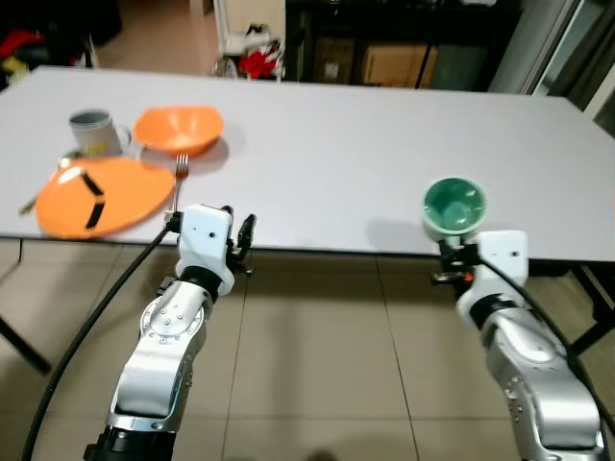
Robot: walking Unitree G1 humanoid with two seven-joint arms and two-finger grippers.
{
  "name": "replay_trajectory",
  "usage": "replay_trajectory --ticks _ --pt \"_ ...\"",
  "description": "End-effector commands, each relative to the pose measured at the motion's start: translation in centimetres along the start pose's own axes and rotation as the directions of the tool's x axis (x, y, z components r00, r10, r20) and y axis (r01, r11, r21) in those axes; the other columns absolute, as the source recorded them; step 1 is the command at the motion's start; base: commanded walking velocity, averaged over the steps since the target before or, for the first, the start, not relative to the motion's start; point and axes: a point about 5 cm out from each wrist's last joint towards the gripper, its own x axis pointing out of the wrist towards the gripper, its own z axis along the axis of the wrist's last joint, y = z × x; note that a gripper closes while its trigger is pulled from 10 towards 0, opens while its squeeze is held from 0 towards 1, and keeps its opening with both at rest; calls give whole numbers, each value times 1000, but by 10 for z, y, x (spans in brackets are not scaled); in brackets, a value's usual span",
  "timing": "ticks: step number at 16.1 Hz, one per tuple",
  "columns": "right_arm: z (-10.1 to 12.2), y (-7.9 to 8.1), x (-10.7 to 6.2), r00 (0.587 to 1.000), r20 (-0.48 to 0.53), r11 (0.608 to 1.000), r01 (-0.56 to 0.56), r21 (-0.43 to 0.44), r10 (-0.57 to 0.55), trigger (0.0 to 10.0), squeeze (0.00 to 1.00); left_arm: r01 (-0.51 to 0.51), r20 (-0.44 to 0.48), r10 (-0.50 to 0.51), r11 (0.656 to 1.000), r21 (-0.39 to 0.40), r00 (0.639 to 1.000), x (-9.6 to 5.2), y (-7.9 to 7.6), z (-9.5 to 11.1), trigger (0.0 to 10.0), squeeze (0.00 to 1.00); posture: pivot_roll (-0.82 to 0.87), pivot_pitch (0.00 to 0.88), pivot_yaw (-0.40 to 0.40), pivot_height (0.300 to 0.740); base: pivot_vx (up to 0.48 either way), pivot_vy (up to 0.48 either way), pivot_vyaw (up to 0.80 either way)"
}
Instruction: Setting the table
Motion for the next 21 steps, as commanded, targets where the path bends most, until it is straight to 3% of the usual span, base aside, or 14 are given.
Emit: replay_trajectory --ticks 1,9,15,19,21 --pt "7 9 1 999 25 999 -34 9 34 10000 0 -15 -2 15 1000 14 1000 -1 8 1 10000 0 58 0 -22 740 307 0 0" --pt "9 13 2 998 32 998 -58 33 57 10000 0 0 -4 0 1000 7 1000 0 6 1 10000 0 56 0 -23 740 319 0 0" --pt "10 16 3 996 22 996 -89 -4 89 10000 0 4 -5 -4 1000 7 1000 0 7 1 10000 0 55 0 -23 740 328 0 0" --pt "8 19 2 993 7 993 -115 -3 115 10000 0 11 -4 -11 1000 7 1000 0 6 1 10000 0 53 0 -20 740 333 0 800" --pt "7 20 2 993 7 993 -114 11 114 10000 0 15 -4 -15 1000 8 1000 0 6 1 10000 0 53 0 -18 740 330 0 0"
